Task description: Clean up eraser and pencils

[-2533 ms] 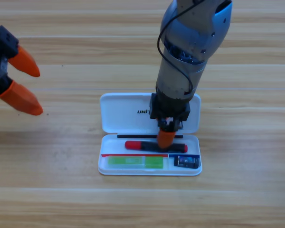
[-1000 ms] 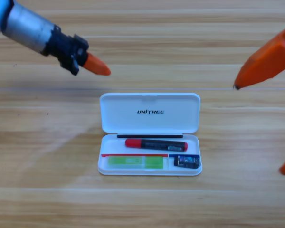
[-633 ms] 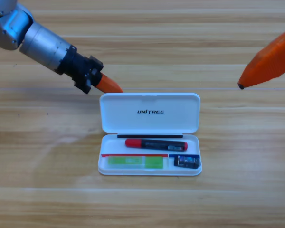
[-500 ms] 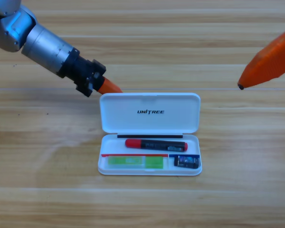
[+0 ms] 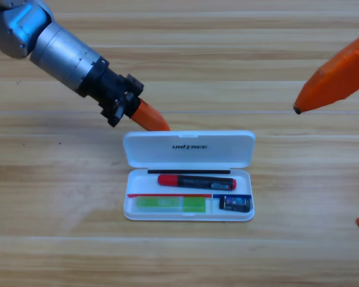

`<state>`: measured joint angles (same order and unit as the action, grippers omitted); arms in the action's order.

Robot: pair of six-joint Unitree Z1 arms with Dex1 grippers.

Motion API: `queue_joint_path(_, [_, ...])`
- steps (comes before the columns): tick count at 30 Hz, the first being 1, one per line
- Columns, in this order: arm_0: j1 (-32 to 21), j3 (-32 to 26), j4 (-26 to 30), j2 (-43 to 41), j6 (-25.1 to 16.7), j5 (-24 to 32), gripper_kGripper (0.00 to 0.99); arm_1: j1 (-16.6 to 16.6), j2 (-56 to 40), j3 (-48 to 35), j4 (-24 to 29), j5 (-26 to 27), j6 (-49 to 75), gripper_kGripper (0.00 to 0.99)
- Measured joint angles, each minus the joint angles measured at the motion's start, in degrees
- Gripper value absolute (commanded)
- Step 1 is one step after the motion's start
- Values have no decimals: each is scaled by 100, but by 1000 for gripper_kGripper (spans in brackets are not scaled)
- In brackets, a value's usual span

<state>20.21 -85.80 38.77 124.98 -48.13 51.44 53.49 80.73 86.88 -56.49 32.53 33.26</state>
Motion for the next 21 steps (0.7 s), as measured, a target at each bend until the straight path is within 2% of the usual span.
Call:
queue_joint_path(9, [190,332,-42,-142,-137,-256,0,0,0,-6,7,0,-5,982])
queue_joint_path(21, [306,1107,-748,-237,-147,-703,0,0,0,-6,7,22,-9,982])
